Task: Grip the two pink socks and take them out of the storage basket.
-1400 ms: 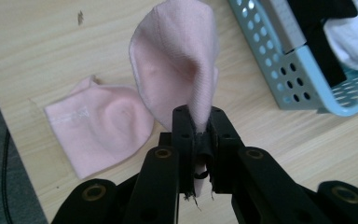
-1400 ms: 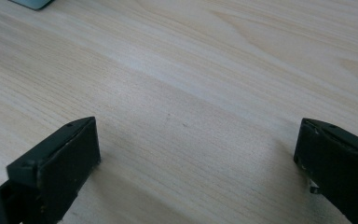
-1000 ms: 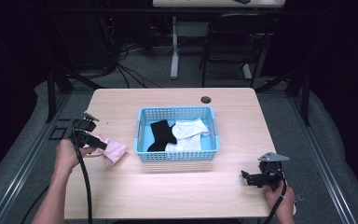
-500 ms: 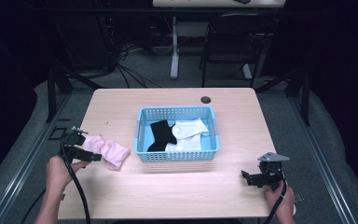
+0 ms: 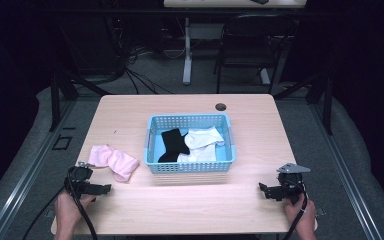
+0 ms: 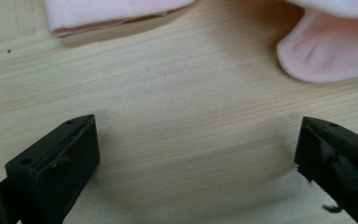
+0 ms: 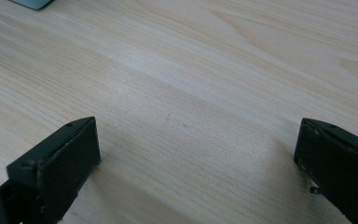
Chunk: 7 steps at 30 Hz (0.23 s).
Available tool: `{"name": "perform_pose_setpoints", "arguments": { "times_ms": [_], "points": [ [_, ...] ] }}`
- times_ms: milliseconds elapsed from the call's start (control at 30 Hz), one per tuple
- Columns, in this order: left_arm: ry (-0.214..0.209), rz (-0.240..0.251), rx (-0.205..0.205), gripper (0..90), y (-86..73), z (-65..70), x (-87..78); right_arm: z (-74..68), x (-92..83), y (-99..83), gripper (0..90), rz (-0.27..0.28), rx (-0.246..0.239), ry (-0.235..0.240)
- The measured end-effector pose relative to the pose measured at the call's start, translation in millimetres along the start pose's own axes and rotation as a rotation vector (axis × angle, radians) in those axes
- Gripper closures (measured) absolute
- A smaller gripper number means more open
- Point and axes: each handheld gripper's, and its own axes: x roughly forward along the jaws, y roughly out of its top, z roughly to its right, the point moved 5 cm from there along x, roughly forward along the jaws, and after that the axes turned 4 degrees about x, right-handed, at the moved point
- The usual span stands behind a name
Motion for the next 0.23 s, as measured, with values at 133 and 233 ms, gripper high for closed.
{"name": "perform_pose_setpoints", "arguments": {
  "times_ms": [133,233],
  "points": [
    [0.021,0.081,0.009,0.0,-5.6,0.1,0.4,0.0,0.0,0.0,0.0,0.0,0.0,0.0],
    [0.037,0.186,-0.005,0.0,-12.9,1.4,0.8,0.0,0.0,0.0,0.0,0.001,0.0,0.0]
  ]
}}
